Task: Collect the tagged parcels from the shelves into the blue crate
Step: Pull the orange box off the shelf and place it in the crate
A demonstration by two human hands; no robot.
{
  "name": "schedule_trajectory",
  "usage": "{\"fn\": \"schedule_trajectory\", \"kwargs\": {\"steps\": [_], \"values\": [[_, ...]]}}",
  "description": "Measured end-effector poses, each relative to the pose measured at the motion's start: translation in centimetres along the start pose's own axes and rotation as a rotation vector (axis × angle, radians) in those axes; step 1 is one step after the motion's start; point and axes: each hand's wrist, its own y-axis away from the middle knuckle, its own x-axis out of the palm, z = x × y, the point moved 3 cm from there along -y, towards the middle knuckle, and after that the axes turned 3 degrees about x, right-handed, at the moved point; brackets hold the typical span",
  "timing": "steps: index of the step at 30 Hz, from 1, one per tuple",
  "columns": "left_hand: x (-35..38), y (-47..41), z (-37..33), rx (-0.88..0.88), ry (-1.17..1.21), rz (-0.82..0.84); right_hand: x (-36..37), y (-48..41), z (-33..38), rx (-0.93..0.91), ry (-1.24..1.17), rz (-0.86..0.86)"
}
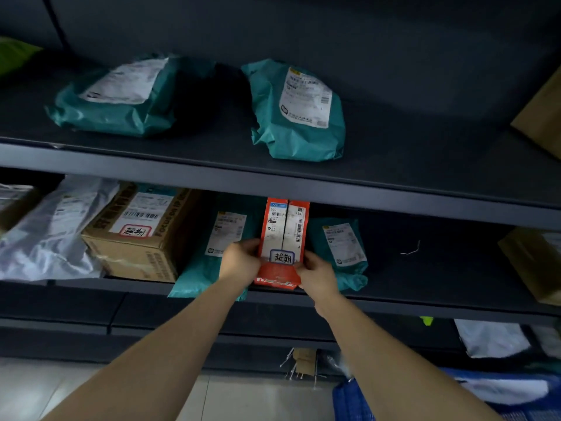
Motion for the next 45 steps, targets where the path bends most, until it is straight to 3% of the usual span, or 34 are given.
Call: {"fn": "schedule_trajectory", "kwargs": {"steps": [9,19,36,45], "values": [[0.2,7.0,-1.7,0.068,0.063,-0.055,-2.8,5.4,-0.9,-0.074,-0.104,0.012],[5.7,21.8,-3.2,0.057,0.131,-0.154,-10.8,15.4,-6.6,-0.133,-0.053,0.037],[19.1,41.6,-1.2,0.04,0.115,0.095,-23.0,32.8,-22.6,0.013,-0.103,-0.169],[29.3,48.0,0.2,-0.033,0.075,0.169,-31.3,37.2,-30.7,0.107,-0.14,-0.164]]}}
